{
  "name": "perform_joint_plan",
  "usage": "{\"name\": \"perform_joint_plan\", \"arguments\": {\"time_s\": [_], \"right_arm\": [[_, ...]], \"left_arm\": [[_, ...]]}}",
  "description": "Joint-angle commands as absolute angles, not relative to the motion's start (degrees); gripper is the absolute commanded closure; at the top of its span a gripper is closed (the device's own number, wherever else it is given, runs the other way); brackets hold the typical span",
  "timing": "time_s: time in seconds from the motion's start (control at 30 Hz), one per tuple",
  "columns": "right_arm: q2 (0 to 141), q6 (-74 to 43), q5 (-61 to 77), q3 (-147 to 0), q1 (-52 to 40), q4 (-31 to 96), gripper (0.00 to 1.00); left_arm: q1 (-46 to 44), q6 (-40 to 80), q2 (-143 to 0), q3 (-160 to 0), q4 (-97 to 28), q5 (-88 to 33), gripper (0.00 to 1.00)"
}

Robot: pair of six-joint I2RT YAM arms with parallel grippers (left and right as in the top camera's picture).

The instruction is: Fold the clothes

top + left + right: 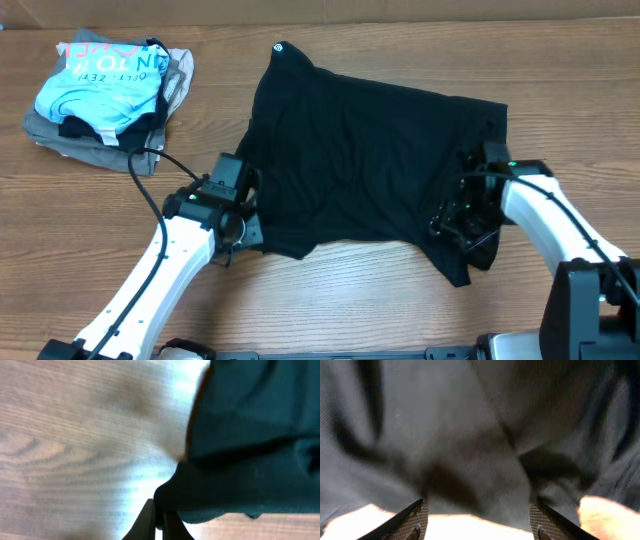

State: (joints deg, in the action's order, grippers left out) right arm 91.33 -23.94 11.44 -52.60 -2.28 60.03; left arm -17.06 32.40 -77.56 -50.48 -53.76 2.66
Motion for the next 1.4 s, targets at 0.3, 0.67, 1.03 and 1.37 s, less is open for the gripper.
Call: {"name": "perform_joint_plan", "arguments": {"time_s": [0.3, 0.67, 1.03, 1.37], "right_arm": [[90.5, -27.7, 5.0, -51.3, -2.6, 53.6, 0.41], [90.5, -26.9, 9.1, -45.8, -7.8, 49.5, 0.44], [90.4, -27.3, 8.4, -49.7, -6.7, 51.5, 0.96], [90.4, -23.6, 0.3, -61.8, 6.9, 57.9, 0.96]], "left_arm": [[-11.6, 28.3, -76.7, -50.4, -48.2, 5.5, 0.96], [-11.6, 28.3, -76.7, -50.4, -47.7, 5.3, 0.96], [-11.6, 27.0, -76.7, -50.4, -47.7, 5.3, 0.96], [-11.6, 26.9, -76.7, -50.4, -48.8, 6.6, 0.96]]}}
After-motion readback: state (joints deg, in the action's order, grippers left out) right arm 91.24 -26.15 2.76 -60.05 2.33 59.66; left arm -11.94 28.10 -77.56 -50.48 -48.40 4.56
